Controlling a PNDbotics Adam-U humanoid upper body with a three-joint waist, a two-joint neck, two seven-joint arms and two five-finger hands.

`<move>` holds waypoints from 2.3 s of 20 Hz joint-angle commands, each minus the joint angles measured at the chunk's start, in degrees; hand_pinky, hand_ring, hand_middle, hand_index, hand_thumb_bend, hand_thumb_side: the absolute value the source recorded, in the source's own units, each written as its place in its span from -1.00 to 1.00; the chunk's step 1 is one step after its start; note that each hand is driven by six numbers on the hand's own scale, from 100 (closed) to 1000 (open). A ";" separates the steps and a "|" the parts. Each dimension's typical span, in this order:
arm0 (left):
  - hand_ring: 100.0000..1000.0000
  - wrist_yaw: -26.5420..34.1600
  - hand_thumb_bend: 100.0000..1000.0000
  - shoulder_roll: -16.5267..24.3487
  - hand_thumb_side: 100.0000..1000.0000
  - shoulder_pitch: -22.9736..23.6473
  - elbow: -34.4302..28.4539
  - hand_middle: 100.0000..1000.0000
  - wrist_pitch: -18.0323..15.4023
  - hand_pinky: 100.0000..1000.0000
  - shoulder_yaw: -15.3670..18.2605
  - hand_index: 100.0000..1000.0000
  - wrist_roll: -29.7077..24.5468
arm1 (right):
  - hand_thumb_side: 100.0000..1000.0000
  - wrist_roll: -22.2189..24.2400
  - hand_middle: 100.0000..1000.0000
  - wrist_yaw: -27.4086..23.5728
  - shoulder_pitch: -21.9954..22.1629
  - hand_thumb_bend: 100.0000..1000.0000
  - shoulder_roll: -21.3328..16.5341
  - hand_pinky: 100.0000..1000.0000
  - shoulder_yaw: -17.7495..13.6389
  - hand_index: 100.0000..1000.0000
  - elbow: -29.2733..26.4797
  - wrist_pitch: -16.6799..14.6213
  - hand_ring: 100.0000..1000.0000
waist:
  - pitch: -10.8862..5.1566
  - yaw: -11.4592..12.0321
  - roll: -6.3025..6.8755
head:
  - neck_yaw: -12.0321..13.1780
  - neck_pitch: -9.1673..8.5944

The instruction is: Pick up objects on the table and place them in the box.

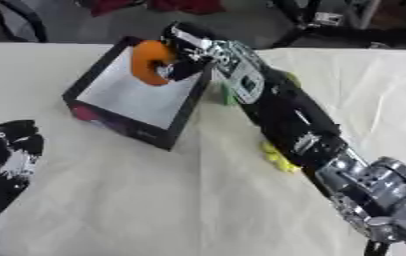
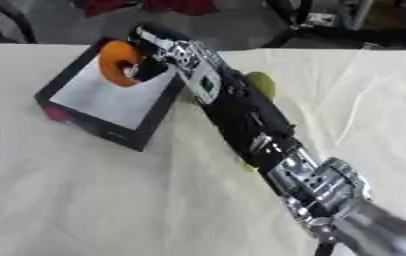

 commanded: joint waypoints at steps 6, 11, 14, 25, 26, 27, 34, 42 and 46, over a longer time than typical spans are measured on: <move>0.52 0.28 -0.45 0.08 0.14 -0.84 -0.83 0.42 -0.04 0.52 -0.16 0.32 -0.36 | 0.10 -5.47 0.30 8.14 -0.62 -0.03 1.24 0.35 -0.93 0.73 3.57 -2.79 0.29 | 0.19 -0.26 0.82 | -0.44 -0.07; 0.52 0.15 -0.46 0.34 0.14 -0.49 -0.83 0.42 0.08 0.52 0.37 0.32 0.02 | 0.11 -6.92 0.29 8.29 -1.12 -0.06 -0.68 0.32 -1.83 0.74 -1.37 -4.23 0.27 | 0.05 -1.23 0.77 | 0.42 -0.07; 0.52 -0.04 -0.46 0.59 0.14 -0.12 -0.81 0.42 0.18 0.52 0.76 0.32 0.37 | 0.10 -5.95 0.32 5.40 -1.23 -0.09 -2.99 0.32 -2.97 0.77 -4.55 -4.10 0.29 | -0.09 -1.99 0.68 | 0.87 -0.07; 0.52 -0.55 -0.46 1.54 0.15 0.92 -0.80 0.42 0.47 0.52 1.80 0.33 1.22 | -0.17 3.82 0.69 -5.00 3.06 -0.12 -15.39 0.55 -0.98 0.90 -4.17 -6.67 0.63 | -0.57 -4.49 0.17 | 2.72 -0.07; 0.52 -0.57 -0.46 1.59 0.15 0.98 -0.82 0.42 0.47 0.52 1.83 0.33 1.24 | -0.18 4.84 0.69 -5.53 3.52 -0.12 -16.05 0.56 -0.81 0.90 -3.22 -6.97 0.64 | -0.59 -4.61 0.19 | 2.78 -0.07; 0.52 -0.58 -0.46 1.63 0.15 1.03 -0.83 0.42 0.47 0.52 1.86 0.33 1.26 | -0.20 5.87 0.70 -5.91 3.80 -0.12 -16.48 0.57 -0.87 0.90 -2.32 -7.21 0.66 | -0.61 -4.69 0.24 | 2.82 -0.07; 0.52 -0.48 -0.46 1.63 0.16 1.24 -0.87 0.43 0.44 0.52 1.85 0.34 1.18 | -0.22 13.59 0.77 -5.50 3.40 -0.09 -16.20 0.64 -3.92 0.91 1.33 -6.50 0.81 | -0.60 -4.72 0.71 | 2.33 -0.07; 0.52 -0.23 -0.47 1.29 0.16 0.97 -0.90 0.43 0.33 0.52 1.49 0.35 0.77 | -0.21 13.36 0.82 -2.93 1.92 -0.09 -13.30 0.67 -6.10 0.92 3.97 -4.36 0.84 | -0.26 -3.77 1.04 | 0.95 -0.07; 0.52 -0.13 -0.47 1.10 0.16 0.71 -0.93 0.43 0.26 0.52 1.31 0.35 0.54 | -0.20 8.47 0.86 1.14 1.21 -0.08 -11.87 0.71 -6.62 0.93 6.44 -2.77 0.88 | -0.05 -3.13 1.08 | 0.17 -0.07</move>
